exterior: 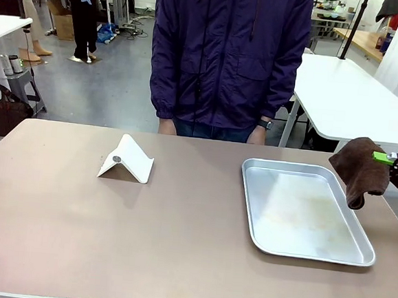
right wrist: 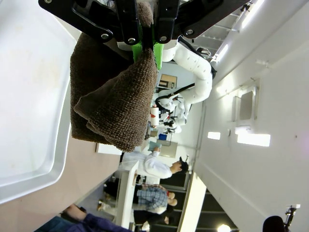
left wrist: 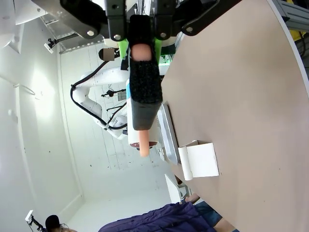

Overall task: Clean the surface of the table.
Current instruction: Return the Lint Roller and towel to their original positions.

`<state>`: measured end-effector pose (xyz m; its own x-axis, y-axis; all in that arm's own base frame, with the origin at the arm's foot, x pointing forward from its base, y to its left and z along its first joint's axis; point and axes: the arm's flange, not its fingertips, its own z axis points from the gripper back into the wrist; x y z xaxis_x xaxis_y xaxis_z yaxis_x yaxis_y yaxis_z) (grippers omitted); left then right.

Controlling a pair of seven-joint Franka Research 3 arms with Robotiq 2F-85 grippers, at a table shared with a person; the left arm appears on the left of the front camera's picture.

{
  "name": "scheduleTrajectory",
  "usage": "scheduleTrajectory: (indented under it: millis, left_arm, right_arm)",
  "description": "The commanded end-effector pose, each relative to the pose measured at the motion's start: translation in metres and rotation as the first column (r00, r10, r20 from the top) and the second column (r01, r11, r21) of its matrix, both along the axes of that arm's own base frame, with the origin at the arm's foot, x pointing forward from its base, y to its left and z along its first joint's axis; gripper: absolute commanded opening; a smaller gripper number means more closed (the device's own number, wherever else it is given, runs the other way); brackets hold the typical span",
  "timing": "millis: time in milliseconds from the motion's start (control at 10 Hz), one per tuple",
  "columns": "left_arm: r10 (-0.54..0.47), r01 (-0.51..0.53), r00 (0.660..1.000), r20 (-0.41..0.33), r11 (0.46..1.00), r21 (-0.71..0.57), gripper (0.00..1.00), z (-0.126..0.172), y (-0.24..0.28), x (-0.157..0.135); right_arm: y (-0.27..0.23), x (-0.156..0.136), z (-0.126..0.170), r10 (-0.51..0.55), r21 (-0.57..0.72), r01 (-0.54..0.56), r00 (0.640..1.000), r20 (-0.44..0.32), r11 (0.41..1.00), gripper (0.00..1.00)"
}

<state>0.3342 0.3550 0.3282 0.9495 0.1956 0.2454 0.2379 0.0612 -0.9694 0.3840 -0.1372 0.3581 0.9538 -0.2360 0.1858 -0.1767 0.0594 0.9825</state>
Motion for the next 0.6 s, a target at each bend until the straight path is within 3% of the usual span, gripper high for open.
scheduleTrajectory:
  millis: [0,500]
  left_arm:
    - [0.011,-0.011,1.000,0.003,1.000,-0.012,0.20,0.0071,-0.0006,-0.0045]
    - [0.011,-0.011,1.000,0.003,1.000,-0.012,0.20,0.0071,-0.0006,-0.0045]
  right_arm:
    - [-0.0011,0.0003,0.0030,0.009,0.008,-0.009,1.000,0.021,1.000,0.09]
    - [-0.0011,0.0003,0.0030,0.009,0.008,-0.009,1.000,0.021,1.000,0.09]
